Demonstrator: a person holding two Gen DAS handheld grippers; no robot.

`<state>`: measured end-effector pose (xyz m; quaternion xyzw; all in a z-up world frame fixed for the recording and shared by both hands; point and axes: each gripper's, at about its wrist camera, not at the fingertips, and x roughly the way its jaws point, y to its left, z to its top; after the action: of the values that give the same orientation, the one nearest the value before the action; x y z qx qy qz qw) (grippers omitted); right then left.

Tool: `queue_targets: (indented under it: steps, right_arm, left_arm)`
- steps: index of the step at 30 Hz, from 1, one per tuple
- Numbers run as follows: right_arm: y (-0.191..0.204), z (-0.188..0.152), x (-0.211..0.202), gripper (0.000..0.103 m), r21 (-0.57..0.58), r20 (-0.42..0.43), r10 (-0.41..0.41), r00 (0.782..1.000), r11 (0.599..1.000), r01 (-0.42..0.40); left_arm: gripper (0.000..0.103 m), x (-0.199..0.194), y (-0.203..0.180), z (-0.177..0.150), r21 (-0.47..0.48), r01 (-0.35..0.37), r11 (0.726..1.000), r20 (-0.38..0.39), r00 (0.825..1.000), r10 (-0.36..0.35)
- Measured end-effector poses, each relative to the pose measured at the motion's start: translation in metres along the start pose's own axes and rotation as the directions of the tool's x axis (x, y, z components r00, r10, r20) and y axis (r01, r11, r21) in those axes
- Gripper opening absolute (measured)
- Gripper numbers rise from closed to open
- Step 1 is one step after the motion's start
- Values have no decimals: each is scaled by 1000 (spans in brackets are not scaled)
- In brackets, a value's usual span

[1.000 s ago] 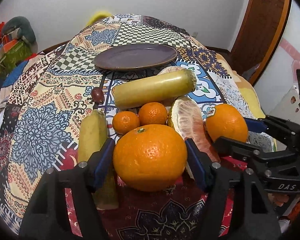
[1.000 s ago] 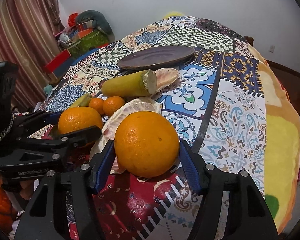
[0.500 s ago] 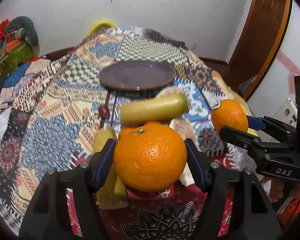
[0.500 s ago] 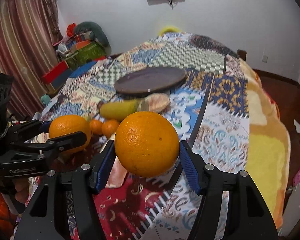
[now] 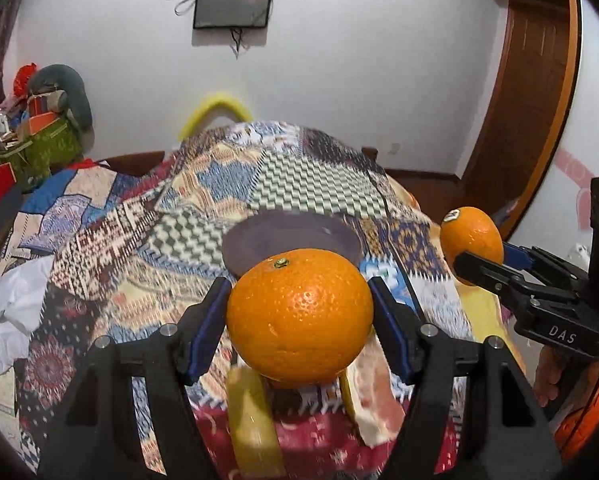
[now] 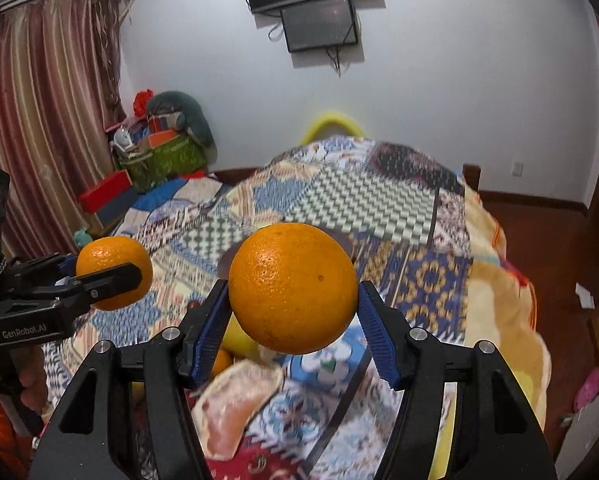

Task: Organize fruits
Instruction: 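Carry both oranges onto the dark plate and open both tools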

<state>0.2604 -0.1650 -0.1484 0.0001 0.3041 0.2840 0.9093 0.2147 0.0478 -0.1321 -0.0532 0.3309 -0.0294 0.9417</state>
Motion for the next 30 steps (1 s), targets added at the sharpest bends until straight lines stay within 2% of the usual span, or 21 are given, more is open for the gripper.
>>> queue_targets:
  steps: [10,16,23,30]
  right_arm:
    - [-6,34,28,60,-15,66,-1,998,1000,2]
    - [-12,47,54,60,-12,62,3,998,1000,-2]
    - [-19,55,96,60,-31,12,-1,1000,1000,1]
    - [-26,51,145,60,-65,-94,-3,996,998,-3]
  left_arm:
    - [68,24,19,41,-13,-32,999,51,998,32]
    - [68,53,29,56,-22,-43,999,37,998,44]
    - [68,102,43,65,-30,-55,998,-25,998,54]
    - [68,151,51,64,-12,-77,997,-109,991,75]
